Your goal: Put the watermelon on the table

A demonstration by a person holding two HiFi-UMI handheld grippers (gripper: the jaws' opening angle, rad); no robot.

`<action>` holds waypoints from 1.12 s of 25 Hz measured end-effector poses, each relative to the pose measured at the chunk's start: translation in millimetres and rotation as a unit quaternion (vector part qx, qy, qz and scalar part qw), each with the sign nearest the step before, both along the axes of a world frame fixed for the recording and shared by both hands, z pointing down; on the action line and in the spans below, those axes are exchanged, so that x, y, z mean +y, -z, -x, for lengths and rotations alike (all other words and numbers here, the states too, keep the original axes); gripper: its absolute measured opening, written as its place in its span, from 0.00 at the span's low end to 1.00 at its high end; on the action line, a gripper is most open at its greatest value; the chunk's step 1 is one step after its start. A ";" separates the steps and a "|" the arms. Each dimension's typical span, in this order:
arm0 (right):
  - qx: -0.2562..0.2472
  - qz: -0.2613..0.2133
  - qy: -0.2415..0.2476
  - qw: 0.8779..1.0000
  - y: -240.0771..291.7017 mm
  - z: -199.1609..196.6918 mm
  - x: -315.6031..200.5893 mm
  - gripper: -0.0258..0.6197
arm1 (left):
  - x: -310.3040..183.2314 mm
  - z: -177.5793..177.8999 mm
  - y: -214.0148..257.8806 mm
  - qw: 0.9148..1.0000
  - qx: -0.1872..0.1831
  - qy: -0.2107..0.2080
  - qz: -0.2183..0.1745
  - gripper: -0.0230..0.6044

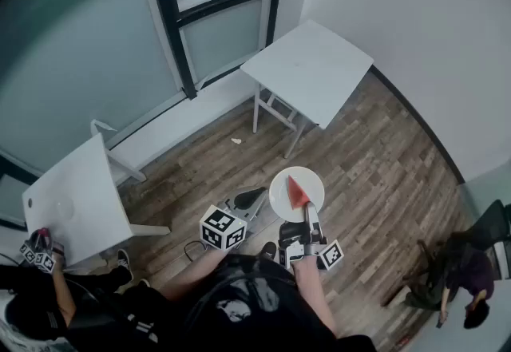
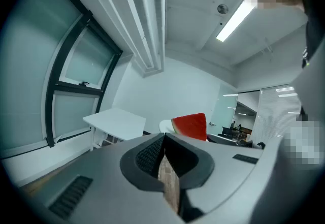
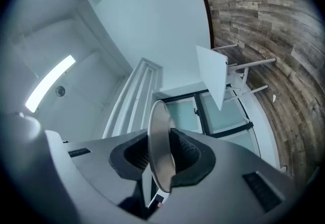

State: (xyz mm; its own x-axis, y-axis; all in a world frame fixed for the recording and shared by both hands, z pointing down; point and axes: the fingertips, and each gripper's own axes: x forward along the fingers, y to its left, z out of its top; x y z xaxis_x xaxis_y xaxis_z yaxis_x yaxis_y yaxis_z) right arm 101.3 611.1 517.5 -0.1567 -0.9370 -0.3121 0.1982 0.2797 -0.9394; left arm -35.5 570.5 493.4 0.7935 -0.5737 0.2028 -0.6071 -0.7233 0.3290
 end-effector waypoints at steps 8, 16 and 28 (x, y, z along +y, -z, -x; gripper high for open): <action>-0.019 -0.004 0.007 1.000 -2.3 10.5 -6.4 0.18 | -6.2 11.8 -2.8 1.000 0.006 0.008 0.005 0.04; -0.019 -0.005 0.018 1.000 -5.7 30.0 -23.8 0.18 | -23.2 27.8 -5.7 1.000 0.013 0.003 0.008 0.04; -0.032 -0.006 0.000 0.999 -4.9 53.6 -64.7 0.18 | -69.2 61.4 -16.1 1.000 0.005 -0.009 0.009 0.04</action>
State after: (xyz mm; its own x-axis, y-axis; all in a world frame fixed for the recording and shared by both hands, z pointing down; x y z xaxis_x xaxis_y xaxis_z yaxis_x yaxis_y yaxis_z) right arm 47.7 546.4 522.4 -0.1355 -0.9335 -0.3319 0.2573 0.2904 -0.9217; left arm -96.8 501.3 509.5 0.8056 -0.5556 0.2058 -0.5909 -0.7276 0.3485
